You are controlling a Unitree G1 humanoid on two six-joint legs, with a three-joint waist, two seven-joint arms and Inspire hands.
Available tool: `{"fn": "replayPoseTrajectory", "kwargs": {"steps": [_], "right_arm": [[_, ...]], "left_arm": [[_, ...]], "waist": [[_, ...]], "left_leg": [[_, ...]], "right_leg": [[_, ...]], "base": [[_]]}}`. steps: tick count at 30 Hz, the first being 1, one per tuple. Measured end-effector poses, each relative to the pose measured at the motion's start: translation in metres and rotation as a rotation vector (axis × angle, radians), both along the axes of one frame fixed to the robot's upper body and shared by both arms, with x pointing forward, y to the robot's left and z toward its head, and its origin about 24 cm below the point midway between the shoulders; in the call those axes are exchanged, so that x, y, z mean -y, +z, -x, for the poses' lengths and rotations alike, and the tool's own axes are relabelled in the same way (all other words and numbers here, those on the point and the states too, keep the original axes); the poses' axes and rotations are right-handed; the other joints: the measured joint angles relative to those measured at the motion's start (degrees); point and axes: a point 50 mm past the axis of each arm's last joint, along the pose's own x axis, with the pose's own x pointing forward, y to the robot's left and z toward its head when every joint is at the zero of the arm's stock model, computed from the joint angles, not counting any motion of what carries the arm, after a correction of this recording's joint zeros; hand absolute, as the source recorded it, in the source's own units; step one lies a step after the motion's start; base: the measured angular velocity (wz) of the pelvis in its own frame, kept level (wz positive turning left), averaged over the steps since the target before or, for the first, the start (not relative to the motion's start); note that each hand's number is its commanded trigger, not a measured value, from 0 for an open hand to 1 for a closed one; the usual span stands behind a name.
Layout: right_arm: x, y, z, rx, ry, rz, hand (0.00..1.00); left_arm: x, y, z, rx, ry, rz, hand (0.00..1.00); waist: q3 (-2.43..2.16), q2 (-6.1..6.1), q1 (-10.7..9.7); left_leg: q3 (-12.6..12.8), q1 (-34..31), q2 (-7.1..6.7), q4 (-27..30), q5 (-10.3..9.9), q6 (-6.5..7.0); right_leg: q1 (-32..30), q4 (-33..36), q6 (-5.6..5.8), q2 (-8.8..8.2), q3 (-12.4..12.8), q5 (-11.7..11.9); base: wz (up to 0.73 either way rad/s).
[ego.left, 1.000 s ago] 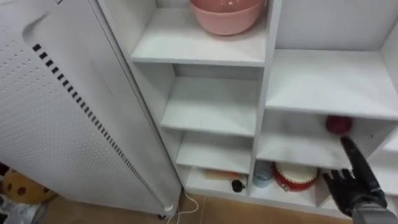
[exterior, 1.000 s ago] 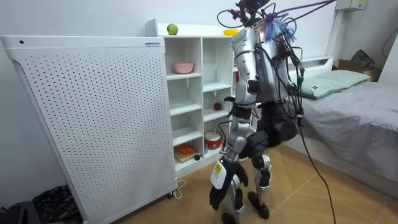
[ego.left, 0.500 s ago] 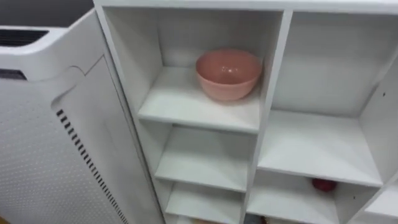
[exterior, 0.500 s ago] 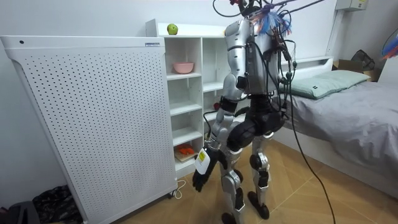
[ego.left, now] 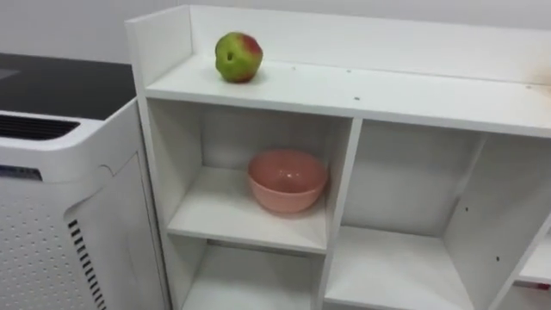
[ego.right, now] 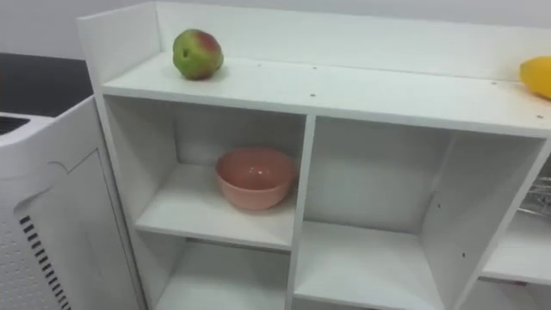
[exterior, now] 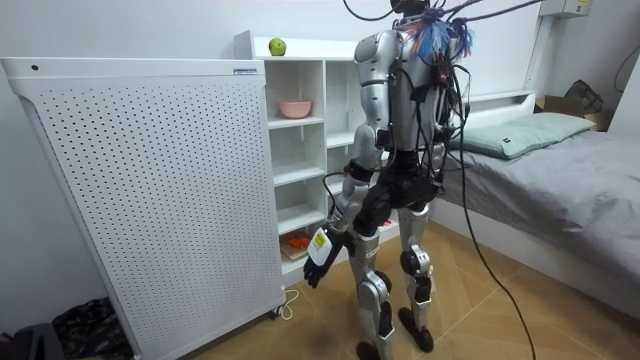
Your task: Arrange fruit in the closet
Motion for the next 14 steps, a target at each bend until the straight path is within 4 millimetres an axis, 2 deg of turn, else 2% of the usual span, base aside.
{"fn": "replayPoseTrajectory", "kwargs": {"steps": [5,8,14], "right_arm": [[-0.001,-0.002,0.019,-0.07,0.093,0.029,0.0],[-0.001,-0.002,0.021,-0.083,0.104,0.042,0.0],[0.0,-0.003,0.024,-0.097,0.063,0.049,0.0]], "left_arm": [[0.003,-0.002,0.008,-0.039,0.018,0.016,0.0],[0.004,-0.005,0.015,-0.088,0.041,0.046,0.0],[0.006,-0.007,0.03,-0.191,0.081,0.091,0.0]], "waist": [[0.03,-0.2,0.0],[0.05,-0.25,-0.3],[0.05,-0.09,-1.1]], "left_leg": [[0.2,1.0,-0.04,-0.3,0.0,0.0],[0.3,1.1,-0.01,-0.3,0.0,0.0],[2.2,2.3,0.41,-0.8,0.0,0.0]], "right_leg": [[0.9,-0.9,0.1,0.34,1.7,0.3],[0.7,-0.8,0.03,0.51,3.0,0.4],[0.6,-0.8,-0.19,1.01,5.5,0.8]], "base": [[-0.05],[-0.1],[-0.13]]}}
